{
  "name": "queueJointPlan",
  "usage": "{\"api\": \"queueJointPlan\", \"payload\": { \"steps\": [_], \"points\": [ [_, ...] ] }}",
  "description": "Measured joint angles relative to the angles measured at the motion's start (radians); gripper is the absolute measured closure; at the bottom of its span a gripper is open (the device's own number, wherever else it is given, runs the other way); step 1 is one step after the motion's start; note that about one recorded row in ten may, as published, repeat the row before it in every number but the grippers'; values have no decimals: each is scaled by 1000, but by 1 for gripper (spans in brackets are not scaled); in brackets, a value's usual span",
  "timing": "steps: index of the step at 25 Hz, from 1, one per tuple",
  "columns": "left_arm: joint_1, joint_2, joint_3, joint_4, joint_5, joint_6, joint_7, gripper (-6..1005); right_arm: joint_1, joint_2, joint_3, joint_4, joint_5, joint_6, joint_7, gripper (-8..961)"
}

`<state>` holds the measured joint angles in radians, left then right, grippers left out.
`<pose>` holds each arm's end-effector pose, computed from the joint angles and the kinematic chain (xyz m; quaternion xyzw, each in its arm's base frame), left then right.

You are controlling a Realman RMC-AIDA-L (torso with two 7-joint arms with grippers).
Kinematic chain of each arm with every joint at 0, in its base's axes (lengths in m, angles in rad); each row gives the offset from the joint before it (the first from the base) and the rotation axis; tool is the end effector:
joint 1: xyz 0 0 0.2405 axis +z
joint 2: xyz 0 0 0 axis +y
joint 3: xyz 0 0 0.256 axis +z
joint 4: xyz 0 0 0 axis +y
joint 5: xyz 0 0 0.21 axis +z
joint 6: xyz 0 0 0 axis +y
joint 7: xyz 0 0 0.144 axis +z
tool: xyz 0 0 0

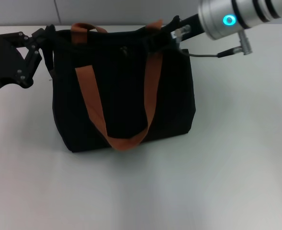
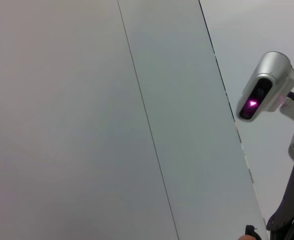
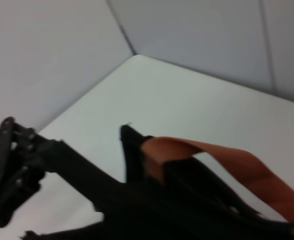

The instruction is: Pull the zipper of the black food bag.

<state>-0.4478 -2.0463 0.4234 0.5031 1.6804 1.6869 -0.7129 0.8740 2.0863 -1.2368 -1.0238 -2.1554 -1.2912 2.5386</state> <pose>-0.2825 0.3157 0.0548 -0.8546 -0.0007 -0.3668 0.3676 0.0806 0.4108 -0.0273 -0.9260 0.3532 0.0843 0.1034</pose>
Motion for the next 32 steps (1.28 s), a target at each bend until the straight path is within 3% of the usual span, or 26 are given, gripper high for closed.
{"api": "queueJointPlan", "payload": {
  "steps": [10,17,19,20,21,24,32],
  "points": [
    [-2,0,-2,0,-6,-8,2,859,-135,0,13,-184,-88,-35,97,953],
    [-3,0,-4,0,-14,-10,3,855,-193,-1,43,-208,36,-57,34,952],
    [-2,-2,-2,0,-15,-9,1,854,-231,-4,90,-166,175,-59,-100,952],
    [-2,-2,-2,0,-15,-9,1,853,-231,-4,90,-166,175,-59,-100,916],
    [-2,-2,0,0,-15,-8,-2,853,-259,-8,119,-111,314,-69,-228,879],
    [0,-1,3,-3,-15,-9,-9,851,-286,-10,168,-43,454,-126,-397,770],
    [0,-11,2,-6,-15,-5,-17,846,-309,-10,341,188,592,-356,-831,615]
  ]
}}
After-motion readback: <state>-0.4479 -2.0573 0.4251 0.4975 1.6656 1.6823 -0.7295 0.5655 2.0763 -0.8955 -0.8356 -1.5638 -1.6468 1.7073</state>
